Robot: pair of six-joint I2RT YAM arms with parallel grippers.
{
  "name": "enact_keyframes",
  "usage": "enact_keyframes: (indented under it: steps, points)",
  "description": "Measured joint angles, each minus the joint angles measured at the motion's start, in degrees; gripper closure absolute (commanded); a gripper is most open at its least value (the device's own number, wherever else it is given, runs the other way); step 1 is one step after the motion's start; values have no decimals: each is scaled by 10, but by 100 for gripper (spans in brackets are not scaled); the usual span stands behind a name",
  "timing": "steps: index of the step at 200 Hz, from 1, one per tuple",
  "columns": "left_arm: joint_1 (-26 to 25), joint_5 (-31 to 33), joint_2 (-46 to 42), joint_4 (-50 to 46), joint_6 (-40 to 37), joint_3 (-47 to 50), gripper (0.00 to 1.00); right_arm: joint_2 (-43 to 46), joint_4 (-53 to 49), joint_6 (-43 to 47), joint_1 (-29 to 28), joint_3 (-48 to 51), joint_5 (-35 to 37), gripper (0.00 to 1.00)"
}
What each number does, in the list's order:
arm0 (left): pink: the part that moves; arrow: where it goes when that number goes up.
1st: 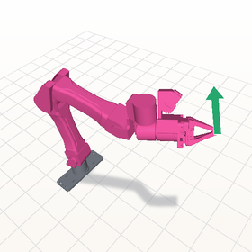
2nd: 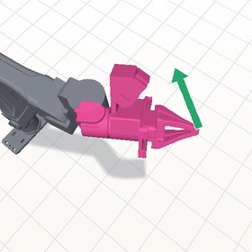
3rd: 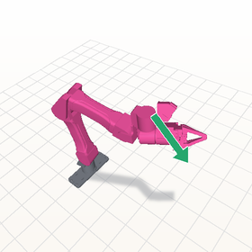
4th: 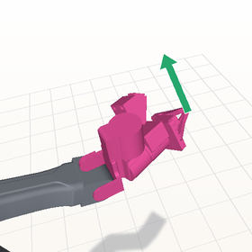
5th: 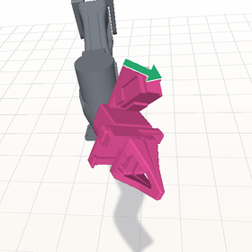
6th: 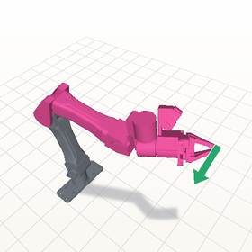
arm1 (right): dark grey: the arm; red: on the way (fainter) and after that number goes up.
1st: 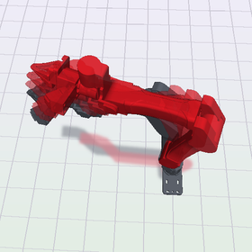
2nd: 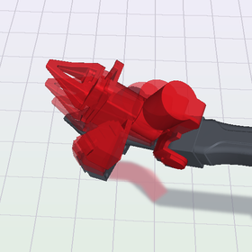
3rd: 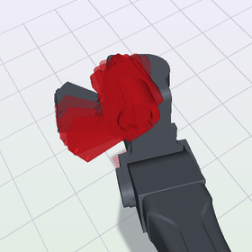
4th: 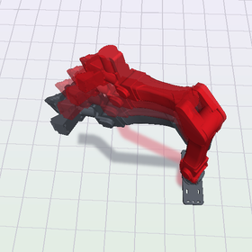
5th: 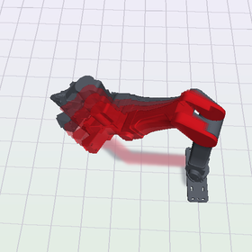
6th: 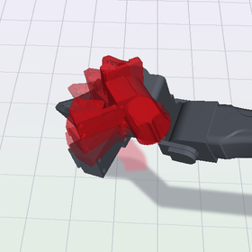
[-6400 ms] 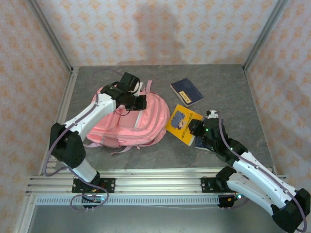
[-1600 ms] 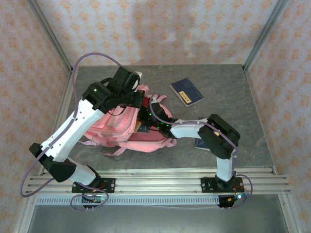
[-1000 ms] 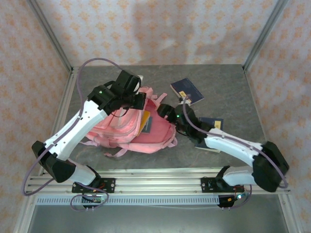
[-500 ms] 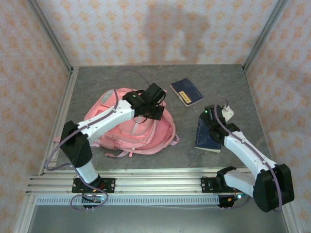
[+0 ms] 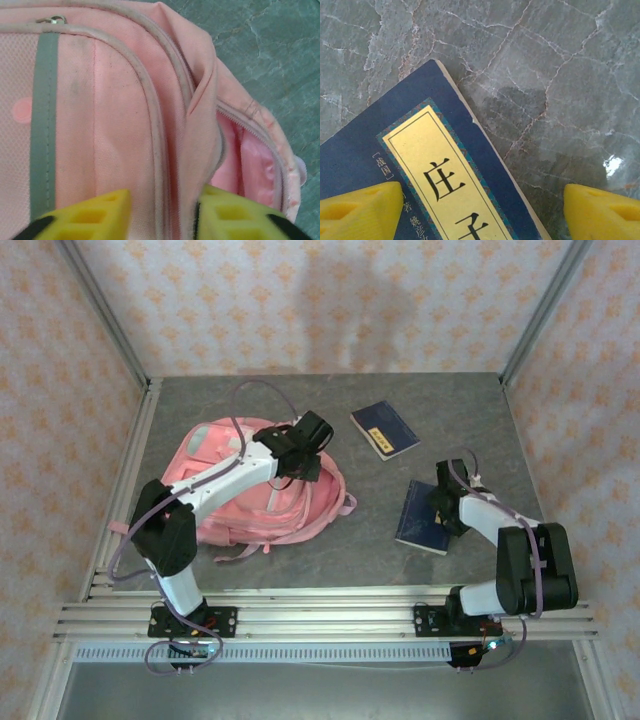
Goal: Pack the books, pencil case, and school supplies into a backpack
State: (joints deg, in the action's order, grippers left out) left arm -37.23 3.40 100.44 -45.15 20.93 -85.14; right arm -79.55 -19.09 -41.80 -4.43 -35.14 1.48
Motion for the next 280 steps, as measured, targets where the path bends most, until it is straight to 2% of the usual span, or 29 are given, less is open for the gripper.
enact_keyframes:
  steps: [43,70,90,122,149,190,231,280]
  points:
    - [-26,-20,0,-52,-26,-143,47,13,18,26,9,20,-20,40]
    - [-42,-75,13,-52,-29,-205,47,20,42,37,10,34,-32,51]
    - [-56,-111,60,-52,-28,-245,47,21,62,47,4,36,-47,54]
    - [-91,-154,189,-58,-26,-312,47,21,85,71,-16,33,-74,58]
    - [-112,-175,264,-62,-11,-320,47,13,93,88,-45,27,-135,66]
    - [-108,-180,308,-63,10,-321,48,6,98,94,-64,26,-217,69]
    - [-93,-180,329,-56,17,-322,48,2,104,94,-63,26,-234,71]
    - [-70,-198,366,-43,13,-333,48,-7,116,93,-64,26,-256,79]
